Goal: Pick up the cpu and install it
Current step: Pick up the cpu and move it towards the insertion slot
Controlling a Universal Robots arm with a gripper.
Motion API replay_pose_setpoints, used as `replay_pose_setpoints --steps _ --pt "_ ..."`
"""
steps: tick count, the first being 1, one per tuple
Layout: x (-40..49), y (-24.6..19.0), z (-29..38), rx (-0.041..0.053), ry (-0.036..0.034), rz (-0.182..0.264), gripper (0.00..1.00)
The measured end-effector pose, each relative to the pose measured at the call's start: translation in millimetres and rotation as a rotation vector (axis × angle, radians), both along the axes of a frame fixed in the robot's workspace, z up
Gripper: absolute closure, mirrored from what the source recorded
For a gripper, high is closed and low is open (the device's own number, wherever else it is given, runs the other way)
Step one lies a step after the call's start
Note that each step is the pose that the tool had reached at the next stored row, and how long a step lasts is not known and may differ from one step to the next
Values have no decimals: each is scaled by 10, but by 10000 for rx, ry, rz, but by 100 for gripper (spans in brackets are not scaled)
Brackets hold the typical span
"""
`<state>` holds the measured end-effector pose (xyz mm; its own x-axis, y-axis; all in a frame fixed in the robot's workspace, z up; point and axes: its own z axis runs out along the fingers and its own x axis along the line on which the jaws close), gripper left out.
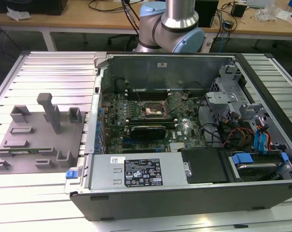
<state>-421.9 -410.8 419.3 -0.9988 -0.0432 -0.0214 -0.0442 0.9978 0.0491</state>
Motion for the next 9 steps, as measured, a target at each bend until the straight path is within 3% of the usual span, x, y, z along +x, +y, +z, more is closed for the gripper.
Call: replay_pose_setpoints --steps 6,9 --pt "4 1 4 -2 4 -1 45" --pt "58 0 3 -1 2 0 45"
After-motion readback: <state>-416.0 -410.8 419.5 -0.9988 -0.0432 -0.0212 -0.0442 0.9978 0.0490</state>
